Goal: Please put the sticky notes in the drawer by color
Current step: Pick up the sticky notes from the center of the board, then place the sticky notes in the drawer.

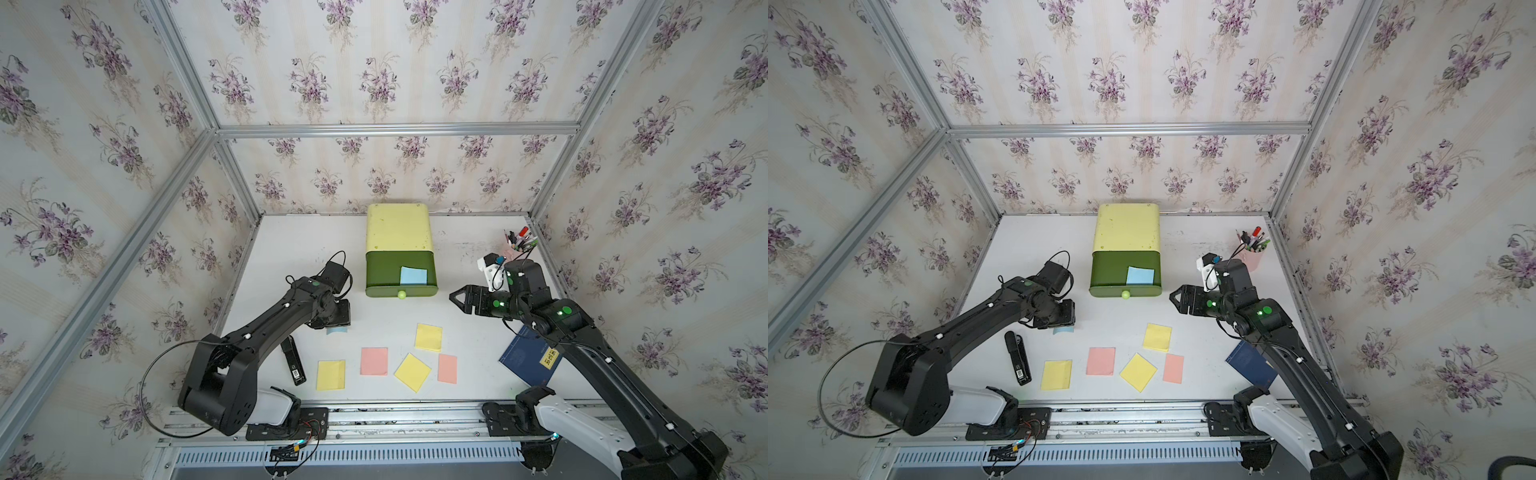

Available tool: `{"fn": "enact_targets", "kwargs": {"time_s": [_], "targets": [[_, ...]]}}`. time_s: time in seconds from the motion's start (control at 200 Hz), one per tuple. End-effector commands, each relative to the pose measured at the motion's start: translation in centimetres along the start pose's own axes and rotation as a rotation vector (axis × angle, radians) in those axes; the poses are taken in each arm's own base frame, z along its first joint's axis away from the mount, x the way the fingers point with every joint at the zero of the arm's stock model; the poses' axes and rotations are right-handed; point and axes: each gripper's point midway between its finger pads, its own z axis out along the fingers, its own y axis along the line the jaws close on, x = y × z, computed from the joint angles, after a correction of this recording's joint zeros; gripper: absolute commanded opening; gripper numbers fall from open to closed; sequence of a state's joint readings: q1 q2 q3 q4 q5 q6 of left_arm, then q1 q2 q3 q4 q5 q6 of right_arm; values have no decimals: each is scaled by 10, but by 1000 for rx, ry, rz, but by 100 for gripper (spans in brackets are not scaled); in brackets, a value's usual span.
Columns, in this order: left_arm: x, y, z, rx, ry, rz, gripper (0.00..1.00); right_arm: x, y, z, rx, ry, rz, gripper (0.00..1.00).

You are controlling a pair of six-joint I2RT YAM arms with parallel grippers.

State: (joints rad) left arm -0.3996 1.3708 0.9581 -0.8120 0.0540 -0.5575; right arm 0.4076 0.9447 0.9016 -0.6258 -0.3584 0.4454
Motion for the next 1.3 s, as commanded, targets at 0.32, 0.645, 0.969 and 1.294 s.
{"fn": "enact_targets", "kwargs": {"time_s": [0.32, 0.645, 0.969, 1.294], "targets": [[-24, -43, -142, 98, -191, 123, 58, 0, 35, 0, -216, -9, -5, 83], [-54, -123, -153, 162, -201, 250, 58, -12, 23, -1, -129, -54, 18, 84], [-78, -154, -119, 108, -151, 287, 60, -10, 19, -1, -105, -47, 21, 84], [-82, -150, -89, 17, -114, 264, 60, -9, 19, 3, -115, -40, 33, 84]]}}
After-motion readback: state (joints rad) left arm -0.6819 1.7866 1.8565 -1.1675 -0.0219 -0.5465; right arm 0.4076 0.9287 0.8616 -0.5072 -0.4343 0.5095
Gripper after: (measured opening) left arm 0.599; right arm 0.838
